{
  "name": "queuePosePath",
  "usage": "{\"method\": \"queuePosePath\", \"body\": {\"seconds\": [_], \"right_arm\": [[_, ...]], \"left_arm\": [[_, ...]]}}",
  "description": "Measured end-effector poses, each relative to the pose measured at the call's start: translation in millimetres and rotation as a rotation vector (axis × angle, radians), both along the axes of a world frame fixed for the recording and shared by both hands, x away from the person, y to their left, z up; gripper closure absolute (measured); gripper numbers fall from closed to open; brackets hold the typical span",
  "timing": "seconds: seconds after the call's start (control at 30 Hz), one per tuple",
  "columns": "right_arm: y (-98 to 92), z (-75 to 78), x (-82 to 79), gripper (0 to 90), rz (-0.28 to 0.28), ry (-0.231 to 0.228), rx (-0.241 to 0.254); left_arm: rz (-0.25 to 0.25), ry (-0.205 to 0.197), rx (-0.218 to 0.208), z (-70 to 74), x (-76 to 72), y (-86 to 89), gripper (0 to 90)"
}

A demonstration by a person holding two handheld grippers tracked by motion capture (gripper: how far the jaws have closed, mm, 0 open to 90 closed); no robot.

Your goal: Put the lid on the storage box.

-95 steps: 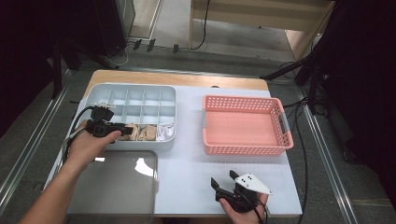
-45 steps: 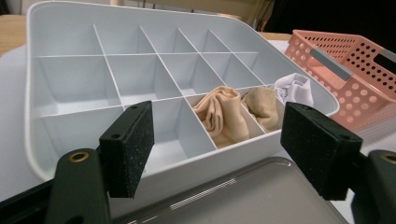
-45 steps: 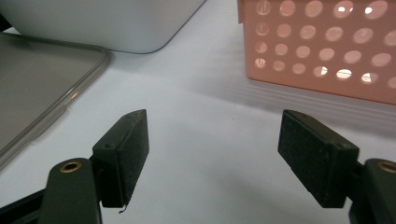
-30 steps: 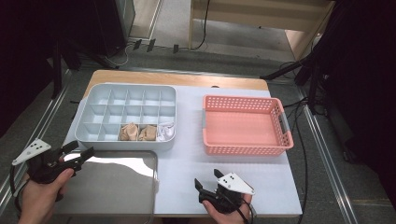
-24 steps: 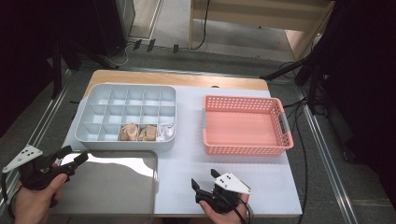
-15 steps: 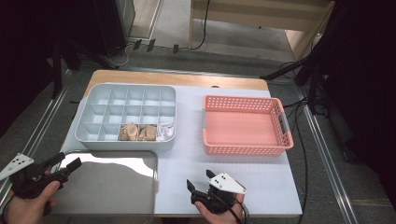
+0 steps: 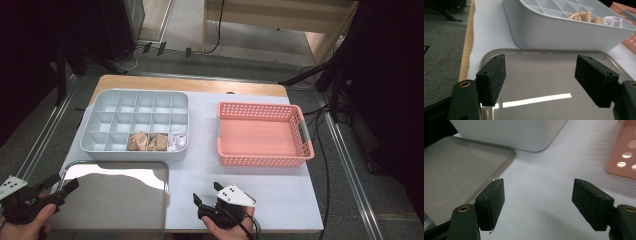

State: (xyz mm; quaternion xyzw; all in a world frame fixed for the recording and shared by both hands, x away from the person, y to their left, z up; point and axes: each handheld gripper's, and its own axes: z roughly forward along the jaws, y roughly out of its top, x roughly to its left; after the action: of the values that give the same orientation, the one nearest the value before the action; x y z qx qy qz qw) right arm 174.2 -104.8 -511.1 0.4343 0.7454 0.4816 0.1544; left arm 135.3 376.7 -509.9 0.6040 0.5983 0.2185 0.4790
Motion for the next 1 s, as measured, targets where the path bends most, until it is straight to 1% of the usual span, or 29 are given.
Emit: {"method": "queuePosePath", "body": {"seconds": [0.2, 0.27, 0.37, 0.4, 0.5, 0.6, 0.63, 0.7, 0.8, 0.93, 1.0], "right_arm": [[11.0, -2.6, -1.0, 27.7, 0.018, 0.014, 0.009], [14.7, -3.8, -1.1, 27.9, 0.026, 0.019, 0.013], [20.1, -6.0, -1.2, 28.3, 0.036, 0.023, 0.014], [21.9, -6.6, -1.5, 28.5, 0.038, 0.029, 0.016], [27.5, -7.5, -1.6, 29.3, 0.047, 0.037, 0.018], [33.7, -7.5, -1.8, 29.8, 0.057, 0.04, 0.026], [35.7, -7.5, -1.9, 30.2, 0.059, 0.044, 0.028], [39.9, -8.2, -1.9, 31.3, 0.065, 0.047, 0.031], [46.1, -11.3, -2.4, 33.9, 0.075, 0.055, 0.036], [54.0, -16.1, -3.6, 39.5, 0.077, 0.087, 0.038], [58.1, -18.5, -4.3, 45.7, 0.084, 0.098, 0.034]], "left_arm": [[0.03, 0.005, 0.008, -2.3, -12.5, 5.6, 25.6], [0.034, 0.014, 0.004, -3.8, -16.0, 8.2, 25.6], [0.041, 0.022, 0.009, -6.2, -20.2, 10.4, 25.7], [0.046, 0.02, 0.009, -7.1, -21.3, 10.4, 25.7], [0.054, 0.032, 0.016, -8.8, -25.0, 10.8, 25.6], [0.064, 0.038, 0.028, -11.8, -28.8, 10.6, 25.5], [0.061, 0.049, 0.038, -12.6, -30.5, 10.9, 25.4], [0.072, 0.052, 0.058, -15.2, -32.7, 11.1, 25.0], [0.075, 0.065, 0.066, -17.5, -35.2, 13.9, 24.8], [0.081, 0.072, 0.075, -20.5, -37.2, 16.0, 24.6], [0.077, 0.089, 0.079, -22.6, -37.8, 17.3, 24.5]]}}
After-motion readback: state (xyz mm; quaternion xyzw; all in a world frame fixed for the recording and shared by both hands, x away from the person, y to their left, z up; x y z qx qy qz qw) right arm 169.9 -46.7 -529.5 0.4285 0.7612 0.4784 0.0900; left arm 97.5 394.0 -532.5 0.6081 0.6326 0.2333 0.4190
